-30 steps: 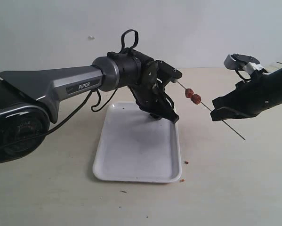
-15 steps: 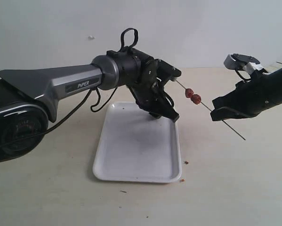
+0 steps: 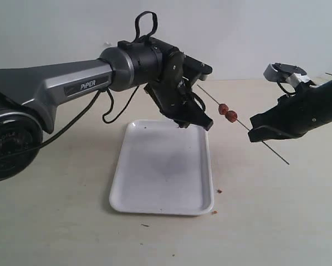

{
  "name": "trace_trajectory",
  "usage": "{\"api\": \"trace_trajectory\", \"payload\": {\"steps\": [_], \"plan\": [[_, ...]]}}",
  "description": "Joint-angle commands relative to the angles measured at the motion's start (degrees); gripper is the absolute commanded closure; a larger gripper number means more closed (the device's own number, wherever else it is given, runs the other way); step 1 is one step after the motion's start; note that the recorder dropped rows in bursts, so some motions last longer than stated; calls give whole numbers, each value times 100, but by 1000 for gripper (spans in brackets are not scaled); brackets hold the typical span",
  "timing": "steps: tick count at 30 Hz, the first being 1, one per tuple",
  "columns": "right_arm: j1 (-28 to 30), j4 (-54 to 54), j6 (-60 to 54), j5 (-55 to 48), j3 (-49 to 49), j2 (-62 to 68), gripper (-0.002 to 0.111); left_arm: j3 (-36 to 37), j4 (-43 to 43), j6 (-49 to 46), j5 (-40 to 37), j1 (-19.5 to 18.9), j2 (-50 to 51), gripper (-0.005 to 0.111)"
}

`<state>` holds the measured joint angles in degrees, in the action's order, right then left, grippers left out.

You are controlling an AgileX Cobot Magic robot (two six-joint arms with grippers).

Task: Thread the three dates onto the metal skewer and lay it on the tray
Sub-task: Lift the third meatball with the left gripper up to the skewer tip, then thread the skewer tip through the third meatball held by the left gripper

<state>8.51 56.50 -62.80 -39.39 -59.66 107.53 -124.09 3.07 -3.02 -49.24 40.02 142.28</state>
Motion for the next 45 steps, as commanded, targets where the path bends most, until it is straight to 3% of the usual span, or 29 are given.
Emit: {"api": "trace_trajectory", "payload": {"steps": [1, 10, 16, 21, 30, 41, 45], "plan": [[33, 15, -10, -117, 6, -52, 108, 15, -383, -137, -213, -15, -263, 79], [22, 14, -179, -483, 225, -52, 108, 15, -1240, -299, -499, -479, -697, 79], [22, 45, -201, -481, 395, -52, 108, 15, -3479, -1282, -908, -1191, -774, 79], [22, 237, -296, -718, 407, -52, 108, 238, -4827, -1919, -1093, -1805, -774, 79], [22, 1670, -1571, -1941, 584, -52, 108, 963, -7561, -3113, -1093, -2816, -774, 79], [22, 2987, -2320, -2793, 948, -52, 108, 2014, -10247, -4507, -1096, -3077, -774, 79], [13, 3196, -2368, -2792, 960, -52, 108, 2283, -10301, -4671, -1086, -3077, -774, 79]]}}
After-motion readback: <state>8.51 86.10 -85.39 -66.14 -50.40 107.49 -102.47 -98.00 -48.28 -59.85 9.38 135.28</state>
